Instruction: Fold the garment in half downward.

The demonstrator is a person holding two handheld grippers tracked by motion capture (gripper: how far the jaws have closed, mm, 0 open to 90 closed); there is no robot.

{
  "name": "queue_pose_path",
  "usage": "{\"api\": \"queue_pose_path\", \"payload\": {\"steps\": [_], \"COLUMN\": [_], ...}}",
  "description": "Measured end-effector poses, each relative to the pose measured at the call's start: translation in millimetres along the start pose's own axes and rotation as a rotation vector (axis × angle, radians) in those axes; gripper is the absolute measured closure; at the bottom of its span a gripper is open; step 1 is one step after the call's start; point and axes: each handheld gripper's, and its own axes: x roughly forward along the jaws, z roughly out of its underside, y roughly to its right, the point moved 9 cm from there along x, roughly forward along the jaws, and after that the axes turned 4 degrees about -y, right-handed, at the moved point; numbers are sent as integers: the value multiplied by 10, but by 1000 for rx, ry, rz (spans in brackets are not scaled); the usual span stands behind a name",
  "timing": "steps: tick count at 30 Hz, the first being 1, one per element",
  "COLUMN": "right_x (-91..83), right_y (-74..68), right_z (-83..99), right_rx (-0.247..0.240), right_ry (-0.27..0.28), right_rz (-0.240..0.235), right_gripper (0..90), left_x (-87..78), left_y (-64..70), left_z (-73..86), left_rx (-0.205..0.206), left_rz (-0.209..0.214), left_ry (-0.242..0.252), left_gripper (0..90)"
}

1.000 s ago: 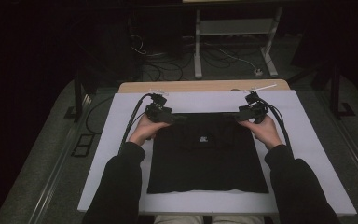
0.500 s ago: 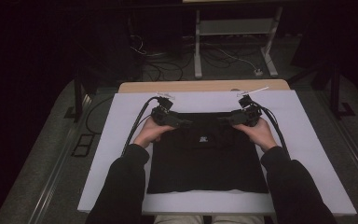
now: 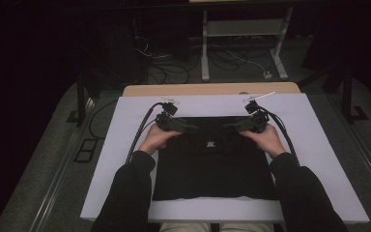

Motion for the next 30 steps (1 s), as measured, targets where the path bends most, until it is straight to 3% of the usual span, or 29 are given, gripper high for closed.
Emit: {"api": "queue_pose_path", "payload": {"steps": [7, 17, 30], "right_x": [50, 57, 189], "right_y": [18, 95, 190], "right_z": [17, 21, 61], "right_rx": [5, 22, 45], "right_ry": [-12, -14, -34], "right_rz": [12, 38, 96], "right_gripper": [237, 458, 585], "left_x": [6, 49, 107], "left_y": [-75, -139, -177], "left_z": [47, 68, 79], "left_rx": [-24, -48, -61], "left_rz": [-19, -21, -14], "left_ry": [-6, 6, 13], "left_gripper": [263, 449, 560]}}
